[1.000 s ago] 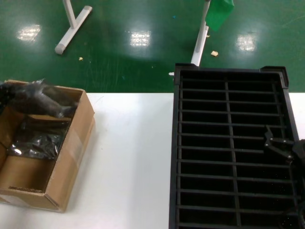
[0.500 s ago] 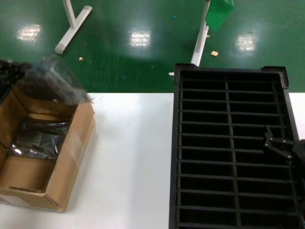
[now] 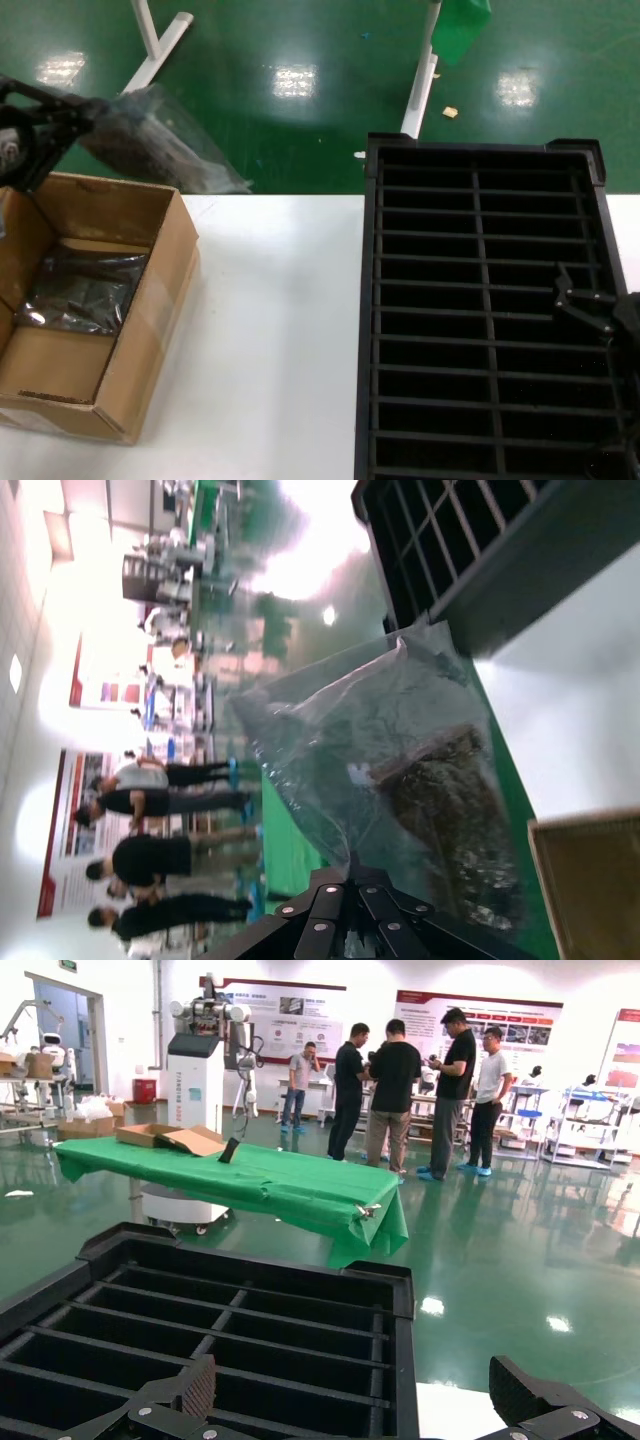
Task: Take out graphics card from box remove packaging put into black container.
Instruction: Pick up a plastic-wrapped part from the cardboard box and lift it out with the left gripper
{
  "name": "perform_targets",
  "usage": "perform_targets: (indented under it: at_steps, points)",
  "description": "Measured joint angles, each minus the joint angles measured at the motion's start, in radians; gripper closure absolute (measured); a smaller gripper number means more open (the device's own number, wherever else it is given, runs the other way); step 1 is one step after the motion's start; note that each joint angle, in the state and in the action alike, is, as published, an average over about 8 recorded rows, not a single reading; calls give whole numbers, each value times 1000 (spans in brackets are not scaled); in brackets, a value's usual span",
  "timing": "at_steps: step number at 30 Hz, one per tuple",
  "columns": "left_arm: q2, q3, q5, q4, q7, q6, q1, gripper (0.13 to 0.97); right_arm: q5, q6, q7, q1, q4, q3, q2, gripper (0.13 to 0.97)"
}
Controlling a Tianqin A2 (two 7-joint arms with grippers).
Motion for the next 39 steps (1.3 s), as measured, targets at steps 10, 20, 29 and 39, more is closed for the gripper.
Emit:
perform_targets:
  at_steps: [10, 20, 29, 39]
  points:
    - [18, 43, -9, -100, -29, 53, -16, 955, 2, -15, -10, -13, 16, 16, -4, 134]
    - [47, 98, 38, -232, -96, 39, 7, 955, 111, -243, -114, -133, 142, 154, -19, 148]
    - [41, 134, 181, -378, -243, -18, 72, 955, 335, -603, -209, -278, 206, 273, 69, 238]
    - [3, 95, 342, -545, -409, -102, 256, 955, 469, -961, -283, -390, 165, 333, 188, 427]
